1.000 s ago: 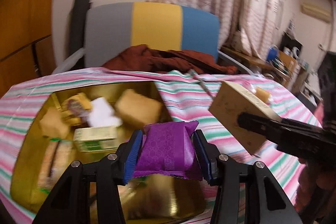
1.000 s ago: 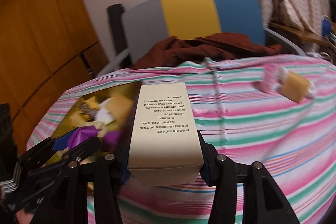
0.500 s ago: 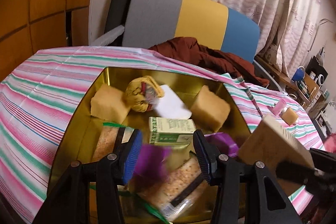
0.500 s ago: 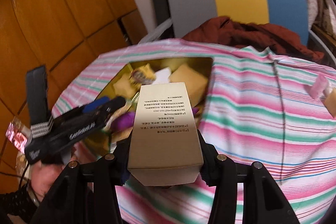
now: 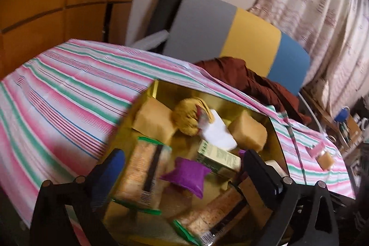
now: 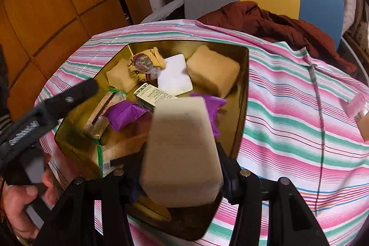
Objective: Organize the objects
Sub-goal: 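Carry the purple packet and cream box into the gold tray and release both, then move both tools from the tray toward the small yellow sponge and pink roller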
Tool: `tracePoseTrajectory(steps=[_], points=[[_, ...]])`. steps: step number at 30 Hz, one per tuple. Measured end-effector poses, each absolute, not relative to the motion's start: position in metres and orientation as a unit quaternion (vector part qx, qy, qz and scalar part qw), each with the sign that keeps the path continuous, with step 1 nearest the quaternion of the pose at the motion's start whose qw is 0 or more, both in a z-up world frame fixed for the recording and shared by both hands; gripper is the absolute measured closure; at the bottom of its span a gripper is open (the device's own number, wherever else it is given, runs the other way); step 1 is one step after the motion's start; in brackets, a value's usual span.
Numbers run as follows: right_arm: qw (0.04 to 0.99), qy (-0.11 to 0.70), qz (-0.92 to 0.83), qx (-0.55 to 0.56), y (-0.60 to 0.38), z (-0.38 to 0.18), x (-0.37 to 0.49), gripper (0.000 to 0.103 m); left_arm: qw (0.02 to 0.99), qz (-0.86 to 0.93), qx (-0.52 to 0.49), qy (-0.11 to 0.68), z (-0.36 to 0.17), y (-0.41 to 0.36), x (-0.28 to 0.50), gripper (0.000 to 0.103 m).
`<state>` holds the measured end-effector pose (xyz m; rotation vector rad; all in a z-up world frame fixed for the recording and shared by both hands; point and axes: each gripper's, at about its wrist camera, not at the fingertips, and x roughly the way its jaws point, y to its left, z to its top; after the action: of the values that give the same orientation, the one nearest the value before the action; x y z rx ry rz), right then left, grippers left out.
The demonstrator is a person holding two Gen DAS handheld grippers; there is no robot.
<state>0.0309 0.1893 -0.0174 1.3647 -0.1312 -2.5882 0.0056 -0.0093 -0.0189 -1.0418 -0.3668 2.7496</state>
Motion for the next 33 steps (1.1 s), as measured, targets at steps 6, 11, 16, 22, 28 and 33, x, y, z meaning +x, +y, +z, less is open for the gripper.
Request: tracePoseTrajectory(steps=[6, 11, 16, 22, 28, 33], points=[[0.117, -0.077, -0.899, 0.416, 0.206, 0.009, 0.048, 0.046, 0.071, 0.936, -0.319, -0.128, -0.007, -0.018, 0.013, 0.0], [0.147, -0.051, -0.886, 0.437, 0.189, 0.006, 0.05, 0.068, 0.065, 0.941, -0.31, -0.119, -0.003, -0.012, 0.018, 0.0], [0.159, -0.074, -0.867, 0.465, 0.185, -0.015, 0.04, 0.069, 0.065, 0.94, -0.315, -0.116, -0.003, -0.008, 0.021, 0.0], [0.173, -0.112, -0.876, 0.437, 0.196, -0.005, 0.042, 0.069, 0.061, 0.936, -0.326, -0.114, -0.006, -0.007, 0.02, 0.0], [0.127, -0.111, -0.897, 0.408, 0.219, 0.01, 0.048, 0.068, 0.069, 0.932, -0.339, -0.104, -0.01, 0.004, 0.018, 0.0], [0.078, -0.126, -0.902, 0.405, 0.252, 0.009, 0.047, 0.067, 0.086, 0.93, -0.346, -0.088, -0.009, 0.02, 0.019, 0.0]])
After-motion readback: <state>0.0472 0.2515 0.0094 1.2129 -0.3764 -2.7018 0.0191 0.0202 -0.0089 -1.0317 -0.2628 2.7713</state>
